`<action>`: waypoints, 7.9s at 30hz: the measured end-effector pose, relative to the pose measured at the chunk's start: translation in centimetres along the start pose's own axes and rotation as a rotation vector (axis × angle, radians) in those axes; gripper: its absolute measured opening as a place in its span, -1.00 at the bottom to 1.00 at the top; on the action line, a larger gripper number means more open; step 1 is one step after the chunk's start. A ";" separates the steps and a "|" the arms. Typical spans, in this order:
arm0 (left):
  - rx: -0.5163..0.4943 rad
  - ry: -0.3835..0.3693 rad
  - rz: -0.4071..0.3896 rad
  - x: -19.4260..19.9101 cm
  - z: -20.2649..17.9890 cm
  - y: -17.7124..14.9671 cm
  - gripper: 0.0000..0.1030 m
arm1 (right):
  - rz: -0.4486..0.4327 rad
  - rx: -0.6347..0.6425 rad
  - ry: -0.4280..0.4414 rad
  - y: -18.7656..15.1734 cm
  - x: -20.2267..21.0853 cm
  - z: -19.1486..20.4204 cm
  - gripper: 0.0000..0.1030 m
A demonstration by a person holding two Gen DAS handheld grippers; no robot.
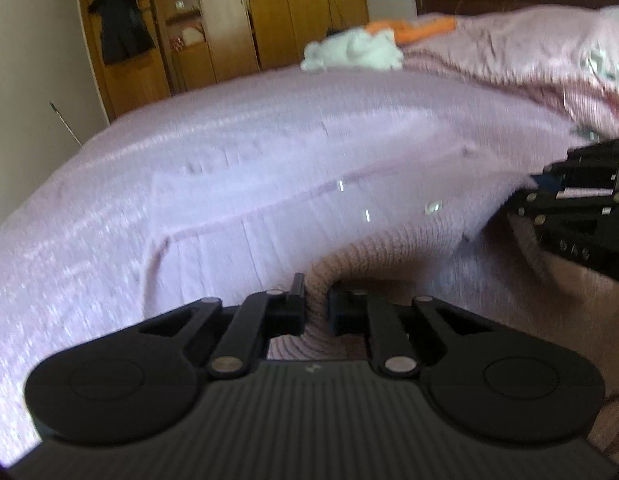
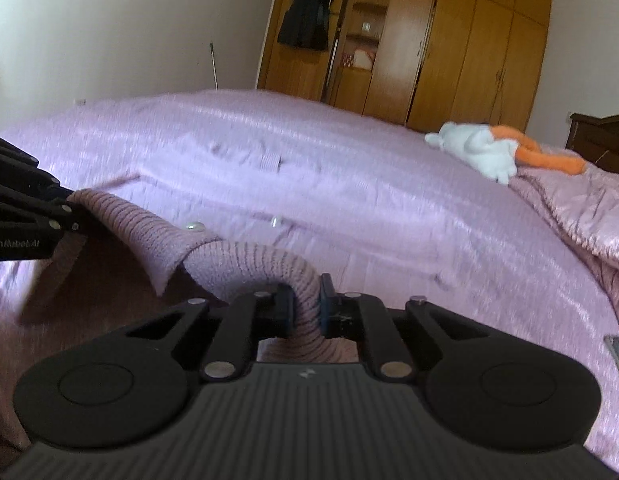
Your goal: Fold small clothes
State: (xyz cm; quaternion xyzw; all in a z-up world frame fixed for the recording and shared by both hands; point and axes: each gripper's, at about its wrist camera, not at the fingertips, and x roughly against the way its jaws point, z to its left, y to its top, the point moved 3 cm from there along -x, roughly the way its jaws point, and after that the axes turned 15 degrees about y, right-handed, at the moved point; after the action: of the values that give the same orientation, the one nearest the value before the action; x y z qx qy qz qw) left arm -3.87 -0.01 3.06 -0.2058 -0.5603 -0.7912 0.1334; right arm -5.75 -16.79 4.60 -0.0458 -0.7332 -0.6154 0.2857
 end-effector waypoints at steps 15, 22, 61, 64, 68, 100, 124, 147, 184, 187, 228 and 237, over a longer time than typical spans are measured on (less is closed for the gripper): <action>0.087 0.039 -0.120 -5.5 3.7 11.4 -0.77 | -0.074 0.013 0.026 11.9 -7.8 -6.5 -0.77; 0.121 0.058 -0.073 -13.5 4.2 14.6 -0.76 | -0.013 -0.014 0.047 13.7 -16.0 -10.0 -0.77; 0.066 -0.045 0.060 -16.6 2.7 10.2 -0.13 | 0.039 -0.109 0.197 5.8 -14.5 -9.8 0.05; 0.018 -0.075 0.062 -16.3 1.5 9.1 -0.13 | 0.055 -0.085 0.224 5.3 -14.7 -8.9 0.05; -0.030 -0.113 0.065 -15.9 0.4 7.9 -0.13 | 0.080 -0.028 0.242 4.8 -15.1 -7.8 0.05; 0.154 0.158 -0.039 -23.5 12.7 13.2 -0.80 | -0.053 -0.129 -0.055 10.4 -18.0 -20.7 -0.76; 0.220 0.190 0.181 -30.1 16.2 9.9 -0.31 | 0.103 -0.202 -0.149 6.8 -20.7 -26.0 -0.71; 0.277 0.117 0.270 -24.9 16.8 8.5 -0.18 | -0.014 -0.616 -0.051 1.4 -14.9 -27.6 0.09; 0.338 0.149 0.491 -16.7 12.6 4.4 -0.17 | -0.081 -1.032 0.295 -2.8 -13.4 -26.4 0.58; 0.331 0.153 0.492 -16.8 12.6 4.4 -0.17 | -0.078 -1.023 0.293 -2.7 -13.5 -26.4 0.58; 0.331 0.210 0.462 -15.2 15.0 4.5 -0.17 | -0.161 -1.002 0.231 -0.5 -12.6 -25.5 -0.56; 0.368 0.197 0.430 -14.5 18.2 6.0 -0.17 | -0.198 -0.870 0.328 6.5 -13.6 -22.0 -0.61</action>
State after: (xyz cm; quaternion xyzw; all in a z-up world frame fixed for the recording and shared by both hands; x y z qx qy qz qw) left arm 14.74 14.81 6.43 -0.2141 -0.6223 -0.6460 0.3868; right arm 16.25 -31.84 5.60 0.0065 -0.3532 -0.8888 0.2922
